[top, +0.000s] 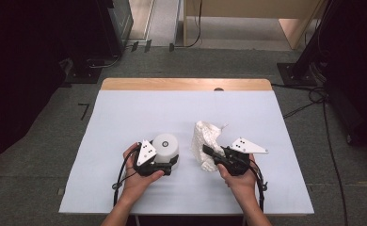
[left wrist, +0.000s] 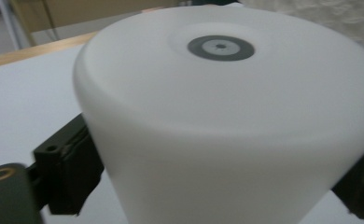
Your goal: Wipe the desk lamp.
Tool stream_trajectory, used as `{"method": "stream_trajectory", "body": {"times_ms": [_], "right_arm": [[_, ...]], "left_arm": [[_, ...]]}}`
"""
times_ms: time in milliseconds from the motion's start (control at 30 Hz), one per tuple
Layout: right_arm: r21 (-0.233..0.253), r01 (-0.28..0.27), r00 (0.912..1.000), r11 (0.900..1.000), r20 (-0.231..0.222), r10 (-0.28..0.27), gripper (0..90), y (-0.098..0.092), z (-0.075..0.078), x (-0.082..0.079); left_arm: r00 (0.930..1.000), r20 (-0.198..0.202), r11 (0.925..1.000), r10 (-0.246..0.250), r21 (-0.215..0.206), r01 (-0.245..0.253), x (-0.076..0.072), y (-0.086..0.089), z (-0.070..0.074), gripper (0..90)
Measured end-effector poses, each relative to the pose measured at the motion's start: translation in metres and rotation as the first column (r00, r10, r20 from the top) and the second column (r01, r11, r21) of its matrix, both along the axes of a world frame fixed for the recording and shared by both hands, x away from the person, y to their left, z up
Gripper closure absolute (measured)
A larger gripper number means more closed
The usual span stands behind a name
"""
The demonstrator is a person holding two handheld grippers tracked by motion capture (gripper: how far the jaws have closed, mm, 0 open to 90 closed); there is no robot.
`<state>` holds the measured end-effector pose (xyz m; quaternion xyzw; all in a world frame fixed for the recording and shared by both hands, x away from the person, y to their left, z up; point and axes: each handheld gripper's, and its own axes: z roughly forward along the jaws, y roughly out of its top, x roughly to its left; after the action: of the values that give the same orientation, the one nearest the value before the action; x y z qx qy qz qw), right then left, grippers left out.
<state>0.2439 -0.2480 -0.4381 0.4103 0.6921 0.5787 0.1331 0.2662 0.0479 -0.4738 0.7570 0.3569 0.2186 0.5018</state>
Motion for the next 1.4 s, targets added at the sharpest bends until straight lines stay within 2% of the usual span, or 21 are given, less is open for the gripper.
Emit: {"method": "stream_trajectory", "body": {"times_ms": [67, 133, 200, 267, 333, 433, 500, 533, 567, 600, 633, 700, 767, 800, 833, 867, 1000, 1100, 1200, 1300, 1400], "right_arm": [[-0.006, 0.001, 1.0000, 1.000, 0.002, -0.001, 76.1, 0.000, 0.000, 0.000], [-0.002, 0.002, 1.0000, 1.000, 0.000, -0.002, 76.1, 0.000, 0.000, 0.001], [-0.001, 0.001, 1.0000, 1.000, -0.001, -0.001, 76.1, 0.000, 0.000, 0.001], [-0.005, -0.001, 1.0000, 1.000, 0.001, 0.001, 76.1, 0.001, 0.000, 0.001], [-0.007, -0.006, 1.0000, 1.000, -0.004, 0.006, 76.1, 0.002, 0.000, 0.000], [-0.011, -0.005, 1.0000, 1.000, 0.001, 0.005, 76.1, 0.003, -0.001, 0.000], [-0.011, -0.008, 1.0000, 1.000, 0.006, 0.008, 76.1, 0.003, -0.001, 0.001], [-0.009, -0.011, 0.9999, 1.000, 0.005, 0.011, 76.1, 0.003, 0.000, 0.000], [-0.012, -0.012, 0.9999, 1.000, 0.006, 0.012, 76.1, 0.003, 0.000, 0.000], [-0.013, -0.013, 0.9999, 1.000, 0.009, 0.013, 76.1, 0.003, 0.002, -0.001], [-0.011, -0.017, 0.9997, 1.000, 0.017, 0.017, 76.2, 0.003, 0.003, -0.001], [-0.007, -0.027, 0.9993, 1.000, 0.026, 0.027, 76.1, 0.004, 0.007, -0.003], [-0.008, -0.046, 0.9979, 0.999, 0.045, 0.046, 76.1, 0.006, 0.012, -0.005], [-0.007, -0.057, 0.9969, 0.998, 0.053, 0.058, 76.1, 0.008, 0.014, -0.007], [-0.013, -0.070, 0.9953, 0.997, 0.066, 0.071, 76.1, 0.010, 0.016, -0.008], [-0.017, -0.079, 0.9941, 0.997, 0.073, 0.080, 76.1, 0.012, 0.017, -0.010], [-0.024, -0.126, 0.9876, 0.992, 0.091, 0.128, 75.9, 0.019, 0.020, -0.014], [-0.042, -0.149, 0.9823, 0.988, 0.108, 0.153, 75.9, 0.024, 0.021, -0.016], [-0.056, -0.158, 0.9804, 0.986, 0.110, 0.164, 75.8, 0.027, 0.020, -0.017], [-0.053, -0.161, 0.9818, 0.986, 0.094, 0.165, 75.6, 0.028, 0.017, -0.016], [-0.051, -0.157, 0.9842, 0.986, 0.076, 0.160, 75.5, 0.028, 0.012, -0.013]], "left_arm": [[0.9980, -0.017, 0.9976, 0.062, -0.031, -0.062, -0.007, -0.003, -0.003, 0.3], [0.9921, -0.011, 0.9921, 0.125, -0.008, -0.125, -0.013, -0.012, -0.005, 0.0], [0.9878, 0.002, 0.9878, 0.155, -0.005, -0.155, -0.016, -0.019, -0.005, 0.0], [0.9795, 0.010, 0.9795, 0.201, 0.013, -0.201, -0.016, -0.022, -0.003, 2.2], [0.9802, -0.005, 0.9802, 0.198, 0.007, -0.198, -0.015, -0.022, -0.002, 5.1], [0.9819, 0.005, 0.9818, 0.190, 0.006, -0.190, -0.016, -0.022, -0.003, 7.7], [0.9874, 0.009, 0.9873, 0.158, 0.011, -0.158, -0.014, -0.019, -0.002, 8.0], [0.9930, 0.002, 0.9929, 0.118, 0.009, -0.118, -0.012, -0.017, -0.001, 8.0], [0.9980, -0.009, 0.9980, 0.062, -0.012, -0.062, -0.009, -0.014, 0.001, 8.1], [0.9999, -0.014, 0.9989, -0.006, -0.046, 0.005, -0.007, -0.010, 0.003, 8.2], [0.9963, -0.030, 0.9935, -0.080, -0.084, 0.077, -0.005, -0.005, 0.006, 8.2], [0.9736, -0.066, 0.9660, -0.218, -0.156, 0.206, 0.001, 0.001, 0.014, 8.2], [0.9701, -0.079, 0.9614, -0.230, -0.174, 0.213, 0.003, 0.003, 0.019, 8.1], [0.9660, -0.097, 0.9582, -0.240, -0.184, 0.220, 0.005, 0.004, 0.020, 8.1], [0.9573, -0.120, 0.9517, -0.263, -0.195, 0.237, 0.007, 0.004, 0.020, 8.1], [0.9515, -0.125, 0.9463, -0.281, -0.201, 0.253, 0.007, 0.004, 0.019, 8.1], [0.9477, -0.128, 0.9507, -0.292, -0.147, 0.273, 0.005, -0.003, 0.017, 8.2], [0.9393, -0.128, 0.9442, -0.318, -0.131, 0.302, 0.002, -0.008, 0.017, 8.1], [0.9400, -0.121, 0.9437, -0.319, -0.132, 0.303, 0.001, -0.011, 0.018, 8.2], [0.9388, -0.121, 0.9394, -0.322, -0.163, 0.302, 0.001, -0.011, 0.021, 8.1], [0.9433, -0.108, 0.9426, -0.314, -0.155, 0.296, 0.001, -0.011, 0.024, 8.1]]}}
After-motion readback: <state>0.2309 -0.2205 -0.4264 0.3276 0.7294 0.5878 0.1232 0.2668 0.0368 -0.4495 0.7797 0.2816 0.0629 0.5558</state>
